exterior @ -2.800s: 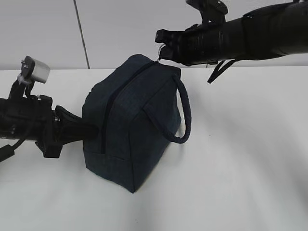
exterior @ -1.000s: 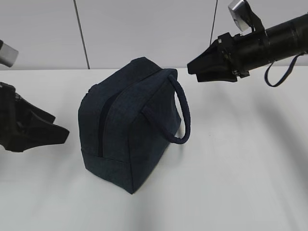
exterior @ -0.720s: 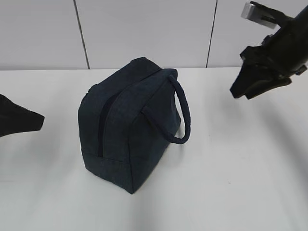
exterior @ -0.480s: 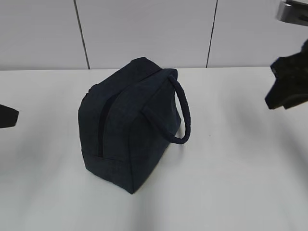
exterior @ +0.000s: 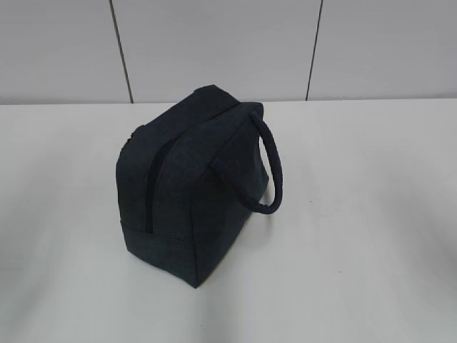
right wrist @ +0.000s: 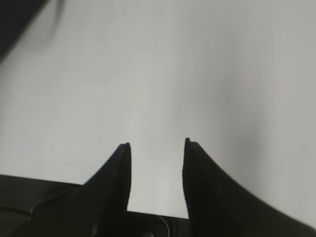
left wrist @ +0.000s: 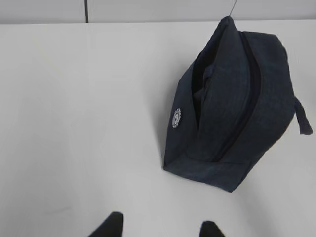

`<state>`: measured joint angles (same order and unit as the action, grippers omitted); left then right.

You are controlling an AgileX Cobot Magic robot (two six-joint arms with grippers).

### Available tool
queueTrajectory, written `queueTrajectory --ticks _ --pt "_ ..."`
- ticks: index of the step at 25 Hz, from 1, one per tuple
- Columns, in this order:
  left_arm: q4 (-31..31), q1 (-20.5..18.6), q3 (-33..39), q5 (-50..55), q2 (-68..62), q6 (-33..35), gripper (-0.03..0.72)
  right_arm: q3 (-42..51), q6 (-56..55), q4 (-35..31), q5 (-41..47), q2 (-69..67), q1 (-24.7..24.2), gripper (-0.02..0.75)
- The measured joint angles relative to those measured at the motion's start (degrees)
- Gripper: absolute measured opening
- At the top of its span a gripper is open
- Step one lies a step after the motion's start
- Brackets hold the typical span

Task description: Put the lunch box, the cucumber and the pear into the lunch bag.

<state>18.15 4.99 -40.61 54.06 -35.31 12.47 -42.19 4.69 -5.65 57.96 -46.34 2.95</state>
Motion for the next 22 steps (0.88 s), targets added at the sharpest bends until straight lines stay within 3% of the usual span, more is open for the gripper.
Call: queueTrajectory --ticks 5,15,22 --pt "-4.8 0.0 0.0 3.2 7.9 -5.2 0.287 5.7 -4.7 -0.4 -2.9 16.5 0.0 0.285" --pt "-13.3 0.0 0.3 10.2 18.6 -7.1 0.27 8.3 1.0 3.4 5.4 33.6 0.4 0.284" --pt "-16.0 0.0 7.3 11.5 28.7 -7.2 0.27 13.7 1.6 5.0 7.5 46.2 0.5 0.284"
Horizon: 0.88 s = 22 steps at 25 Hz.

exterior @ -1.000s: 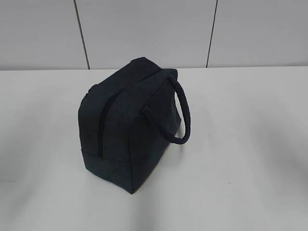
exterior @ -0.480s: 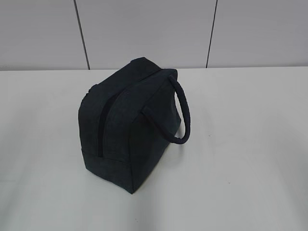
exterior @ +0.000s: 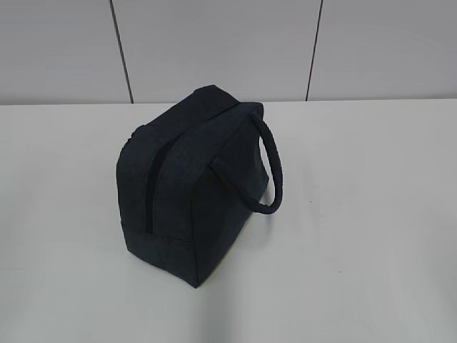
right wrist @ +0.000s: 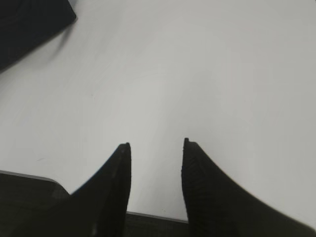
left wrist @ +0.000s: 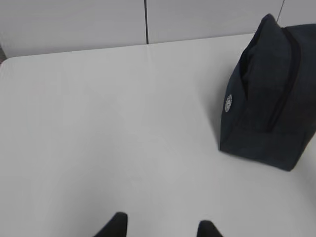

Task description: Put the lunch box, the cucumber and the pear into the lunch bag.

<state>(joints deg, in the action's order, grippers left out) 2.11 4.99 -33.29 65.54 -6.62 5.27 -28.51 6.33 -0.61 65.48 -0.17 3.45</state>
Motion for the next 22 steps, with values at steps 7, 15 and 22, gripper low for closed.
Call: queueTrajectory --ticks 7,15,22 --pt "-0.5 0.0 2.8 -1.1 7.2 0.0 0.26 0.0 0.0 0.6 0.0 1.1 0.0 0.284" --pt "-0.5 0.0 2.8 -1.2 7.4 0.0 0.257 0.0 0.0 0.6 0.0 1.1 0.0 0.284" --pt "-0.5 0.0 2.8 -1.3 7.4 0.0 0.249 0.0 -0.7 0.6 0.0 1.2 0.0 0.284"
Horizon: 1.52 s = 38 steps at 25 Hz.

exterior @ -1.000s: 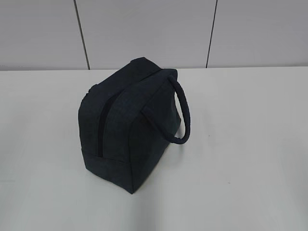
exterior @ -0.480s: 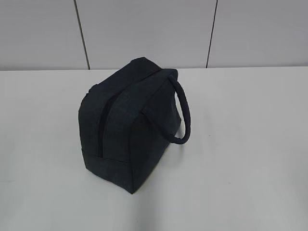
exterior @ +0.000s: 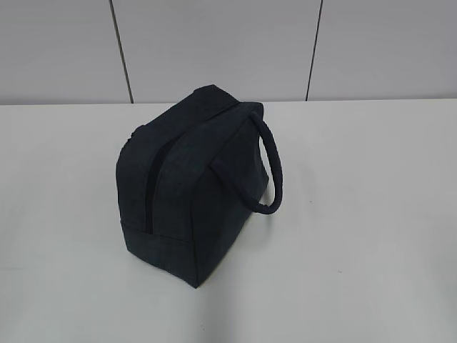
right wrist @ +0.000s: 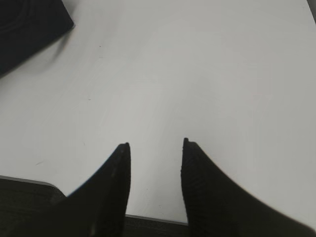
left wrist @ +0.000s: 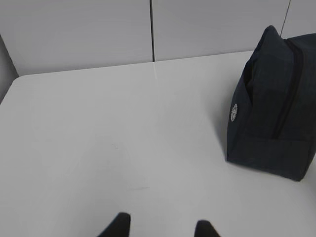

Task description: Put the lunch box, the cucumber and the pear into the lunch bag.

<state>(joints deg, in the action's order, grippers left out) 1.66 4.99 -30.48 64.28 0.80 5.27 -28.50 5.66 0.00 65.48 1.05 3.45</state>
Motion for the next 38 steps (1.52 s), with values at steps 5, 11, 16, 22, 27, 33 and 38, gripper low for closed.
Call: queueTrajectory --ticks 5,11,16,22,27,33,38 --pt "0.0 0.0 0.0 -0.1 0.0 0.0 0.241 0.0 -0.1 0.0 0.0 0.0 0.0 0.284" --pt "0.0 0.0 0.0 -0.1 0.0 0.0 0.24 0.0 -0.1 0.0 0.0 0.0 0.0 0.284" --pt "0.0 0.0 0.0 -0.1 0.0 0.0 0.24 0.0 -0.1 0.0 0.0 0.0 0.0 0.284" --pt "0.0 -4.7 0.0 -0.1 0.0 0.0 0.24 0.0 -0.2 0.0 0.0 0.0 0.0 0.284" --pt "0.0 -5.2 0.0 -0.1 0.0 0.0 0.24 0.0 -0.2 0.0 0.0 0.0 0.0 0.284" --pt "0.0 -5.2 0.0 -0.1 0.0 0.0 0.24 0.0 -0.2 0.0 0.0 0.0 0.0 0.284" --pt "0.0 -5.2 0.0 -0.1 0.0 0.0 0.24 0.0 -0.2 0.0 0.0 0.0 0.0 0.284"
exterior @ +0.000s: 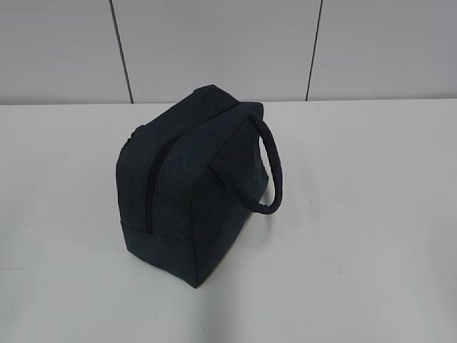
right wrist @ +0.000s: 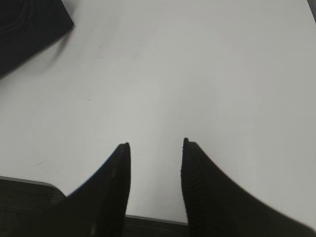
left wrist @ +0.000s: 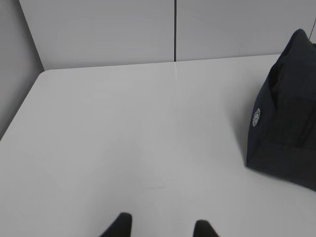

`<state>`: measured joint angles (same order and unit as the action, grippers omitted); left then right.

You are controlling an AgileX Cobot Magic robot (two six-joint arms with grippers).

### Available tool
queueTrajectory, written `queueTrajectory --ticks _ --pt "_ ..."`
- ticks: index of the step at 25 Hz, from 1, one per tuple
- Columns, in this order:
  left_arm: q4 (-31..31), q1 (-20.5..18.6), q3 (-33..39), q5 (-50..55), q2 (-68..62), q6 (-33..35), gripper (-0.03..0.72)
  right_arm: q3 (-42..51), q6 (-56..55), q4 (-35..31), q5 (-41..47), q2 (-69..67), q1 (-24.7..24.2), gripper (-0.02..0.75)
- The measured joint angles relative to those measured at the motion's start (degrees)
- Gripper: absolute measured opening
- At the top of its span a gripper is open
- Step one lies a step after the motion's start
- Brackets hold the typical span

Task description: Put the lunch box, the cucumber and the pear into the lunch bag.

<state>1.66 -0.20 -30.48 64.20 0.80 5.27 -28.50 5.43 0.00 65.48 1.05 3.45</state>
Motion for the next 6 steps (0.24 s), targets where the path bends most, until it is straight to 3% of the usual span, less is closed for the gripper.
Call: queueTrajectory --ticks 6 --pt "0.0 0.0 0.0 0.0 0.0 0.0 0.24 0.0 0.0 0.0 0.0 0.0 0.0 0.284"
